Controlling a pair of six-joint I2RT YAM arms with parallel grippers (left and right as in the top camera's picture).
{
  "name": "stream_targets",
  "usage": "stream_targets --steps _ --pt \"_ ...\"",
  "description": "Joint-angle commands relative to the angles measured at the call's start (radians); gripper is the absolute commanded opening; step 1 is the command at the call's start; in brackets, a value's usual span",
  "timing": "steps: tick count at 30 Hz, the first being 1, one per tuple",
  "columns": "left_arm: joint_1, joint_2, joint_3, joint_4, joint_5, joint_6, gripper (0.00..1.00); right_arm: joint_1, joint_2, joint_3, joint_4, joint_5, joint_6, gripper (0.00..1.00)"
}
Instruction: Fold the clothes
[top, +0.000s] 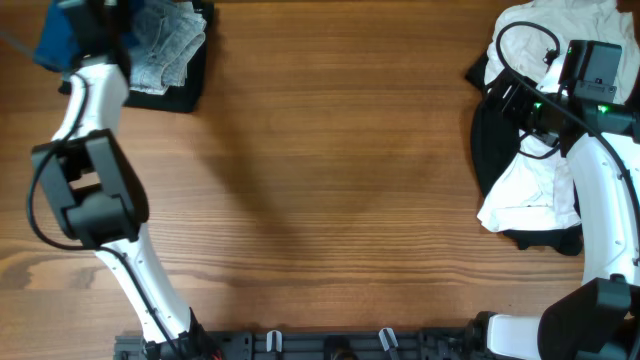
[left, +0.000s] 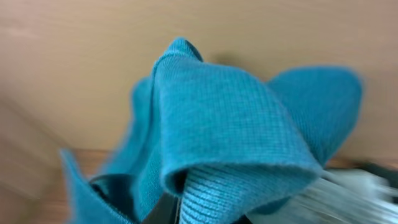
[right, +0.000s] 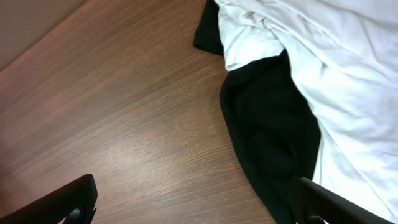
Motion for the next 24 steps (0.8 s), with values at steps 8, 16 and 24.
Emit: stream_targets --steps 8,16,24 --pt "-0.191 -0.021 0.018 -0.112 0.045 -0.032 1.0 -0.002 0.008 -0.001 0.002 -0.025 -0.016 1.0" --pt "-0.178 -0.175 0.018 -0.098 0.036 -0.114 1.0 -0.002 0.021 -0.002 0.025 -0.04 -0.016 1.0" --pt "-0.042 -0.054 0.018 0.063 0.076 -0.232 1.0 -0.002 0.021 -0.002 0.007 -0.04 -0.017 1.0"
